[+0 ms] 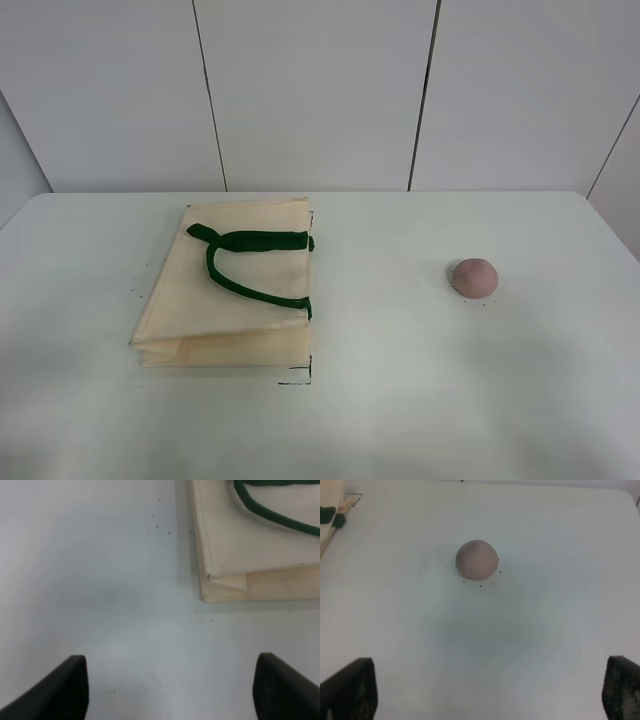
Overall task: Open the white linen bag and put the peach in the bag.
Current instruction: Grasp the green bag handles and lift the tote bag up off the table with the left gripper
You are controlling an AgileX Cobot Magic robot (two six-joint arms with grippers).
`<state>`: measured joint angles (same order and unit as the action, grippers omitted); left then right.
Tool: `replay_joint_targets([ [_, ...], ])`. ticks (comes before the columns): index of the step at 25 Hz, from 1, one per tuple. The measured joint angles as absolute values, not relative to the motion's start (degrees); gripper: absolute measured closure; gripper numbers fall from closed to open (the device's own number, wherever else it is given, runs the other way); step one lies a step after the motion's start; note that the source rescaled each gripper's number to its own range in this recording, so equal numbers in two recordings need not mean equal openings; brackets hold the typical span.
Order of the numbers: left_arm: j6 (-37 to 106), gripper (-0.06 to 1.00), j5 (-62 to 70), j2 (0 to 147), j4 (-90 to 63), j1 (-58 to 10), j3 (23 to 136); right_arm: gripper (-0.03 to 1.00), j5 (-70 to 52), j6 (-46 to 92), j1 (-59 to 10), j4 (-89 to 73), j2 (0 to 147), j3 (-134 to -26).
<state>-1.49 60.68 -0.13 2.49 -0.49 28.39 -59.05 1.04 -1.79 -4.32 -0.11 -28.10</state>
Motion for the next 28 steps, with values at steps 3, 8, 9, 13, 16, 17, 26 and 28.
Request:
replay_joint_targets([
  [3, -1.5, -0.04, 60.5, -0.2, 2.6, -0.5, 28.4, -0.03, -59.1, 1.0, -1.8, -4.3, -0.1, -28.1],
  [8, -1.5, -0.05, 60.9, 3.9, 2.4, -0.5, 32.3, -0.03, -59.1, 1.0, -1.8, -4.3, -0.1, -28.1],
  [9, -1.5, -0.05, 61.2, 6.5, 2.3, -0.5, 33.7, -0.03, -59.1, 1.0, -1.8, -4.3, -0.1, -28.1],
  [13, -1.9, -0.06, 61.2, 20.3, 1.8, -0.5, 40.4, -0.03, -59.1, 1.0, -1.8, -4.3, -0.1, -28.1],
  [16, -1.8, -0.06, 60.2, 33.0, 1.8, -0.5, 46.1, -0.03, -59.1, 1.0, -1.8, -4.3, -0.1, -28.1],
  [17, -1.8, -0.06, 59.5, 37.0, 1.9, -0.5, 48.2, -0.03, -59.1, 1.0, -1.8, -4.3, -0.1, -28.1],
  [26, -1.8, -0.06, 53.9, 80.6, 3.6, -0.5, 70.6, -0.03, -59.1, 1.0, -1.8, -4.3, -0.1, -28.1],
  [28, -2.3, -0.06, 54.3, 88.6, 3.5, -0.5, 76.8, -0.03, -59.1, 1.0, -1.8, -4.3, -0.1, -28.1],
])
